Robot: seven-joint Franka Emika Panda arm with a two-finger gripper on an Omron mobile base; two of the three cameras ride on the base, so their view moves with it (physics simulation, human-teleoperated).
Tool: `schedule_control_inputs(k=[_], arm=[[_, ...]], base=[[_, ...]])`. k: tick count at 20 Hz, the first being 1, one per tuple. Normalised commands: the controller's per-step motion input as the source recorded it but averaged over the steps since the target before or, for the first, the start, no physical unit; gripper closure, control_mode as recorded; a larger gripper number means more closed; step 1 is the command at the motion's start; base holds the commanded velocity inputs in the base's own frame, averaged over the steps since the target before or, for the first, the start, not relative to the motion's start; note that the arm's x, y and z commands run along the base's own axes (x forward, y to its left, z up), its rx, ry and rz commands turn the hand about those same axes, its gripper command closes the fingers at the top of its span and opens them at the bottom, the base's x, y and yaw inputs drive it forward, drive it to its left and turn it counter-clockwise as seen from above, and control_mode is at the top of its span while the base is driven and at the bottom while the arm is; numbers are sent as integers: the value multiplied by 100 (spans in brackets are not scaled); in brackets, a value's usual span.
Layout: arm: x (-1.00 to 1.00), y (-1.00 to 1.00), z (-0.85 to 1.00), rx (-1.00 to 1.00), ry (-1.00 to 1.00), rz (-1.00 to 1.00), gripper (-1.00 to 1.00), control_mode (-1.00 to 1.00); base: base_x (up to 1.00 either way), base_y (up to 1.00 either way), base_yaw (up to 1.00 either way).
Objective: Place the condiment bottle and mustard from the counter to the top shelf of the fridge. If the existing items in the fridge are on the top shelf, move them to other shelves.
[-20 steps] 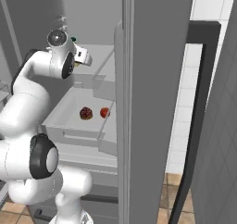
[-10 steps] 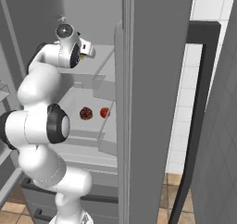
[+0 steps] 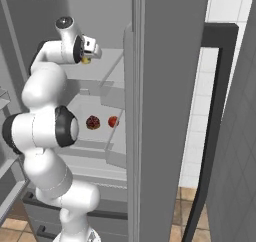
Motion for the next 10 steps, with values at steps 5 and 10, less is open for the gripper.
schedule_control_inputs(k=[5, 10], arm=[[-21, -2, 0, 0, 1, 0, 100, -100], [-25, -12, 0, 0, 0, -1, 100, -100]], base=[[0, 0, 0], [0, 0, 0]])
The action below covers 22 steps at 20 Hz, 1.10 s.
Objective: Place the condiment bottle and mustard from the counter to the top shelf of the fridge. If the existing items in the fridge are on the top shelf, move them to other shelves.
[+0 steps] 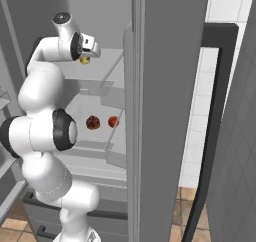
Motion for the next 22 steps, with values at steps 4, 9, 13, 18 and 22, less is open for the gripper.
schedule_control_inputs(k=[4, 9, 13, 18, 22], arm=[[-35, -6, 0, 4, 0, 0, 100, -100], [-21, 16, 0, 7, 0, 0, 100, -100], [-19, 20, 0, 4, 0, 0, 100, -100], [-1, 0, 0, 0, 0, 0, -100, -100], [-9, 0, 3, 0, 0, 0, -100, -100]], base=[[0, 0, 0], [0, 0, 0], [0, 0, 0], [0, 0, 0], [0, 0, 0]])
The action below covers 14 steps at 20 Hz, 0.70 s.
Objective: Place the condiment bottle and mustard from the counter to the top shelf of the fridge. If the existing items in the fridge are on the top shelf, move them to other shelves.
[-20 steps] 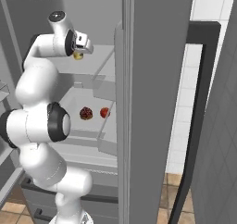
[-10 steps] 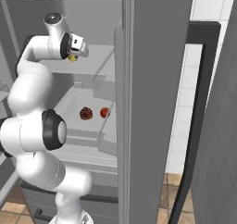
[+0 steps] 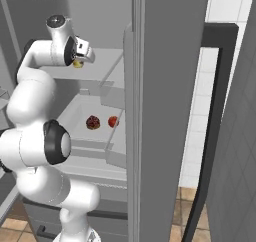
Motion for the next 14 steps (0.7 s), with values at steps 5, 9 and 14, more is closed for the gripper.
schedule_control_inputs(k=[5, 9, 14], arm=[[-30, -4, 12, 0, 0, 0, -100, -100], [-75, -11, 16, 0, -6, 0, -100, -100], [-100, -49, 19, 1, -20, 0, -100, -100]], base=[[0, 0, 0], [0, 0, 0], [0, 0, 0]])
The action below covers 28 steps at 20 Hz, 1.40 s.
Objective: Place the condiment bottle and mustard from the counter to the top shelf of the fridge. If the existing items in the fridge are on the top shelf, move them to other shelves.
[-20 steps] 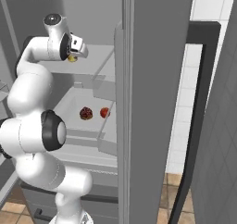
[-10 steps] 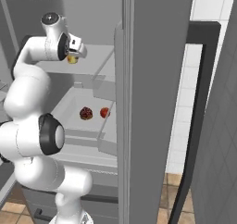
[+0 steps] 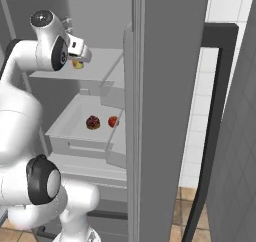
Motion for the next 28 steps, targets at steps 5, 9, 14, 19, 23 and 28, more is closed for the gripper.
schedule_control_inputs(k=[5, 9, 14, 19, 23, 28], arm=[[-100, -73, 11, 0, -27, 0, -100, -100], [-100, -73, 0, 0, -14, 0, -100, -100], [-100, -61, 2, 0, -2, 0, -100, -100], [-100, -28, 19, 0, 9, 0, -100, -100], [-100, -2, 4, -4, 24, 0, -100, -100], [-100, 45, -8, -16, 39, 0, -100, -100]], base=[[0, 0, 0], [0, 0, 0], [0, 0, 0], [0, 0, 0], [0, 0, 0], [0, 0, 0]])
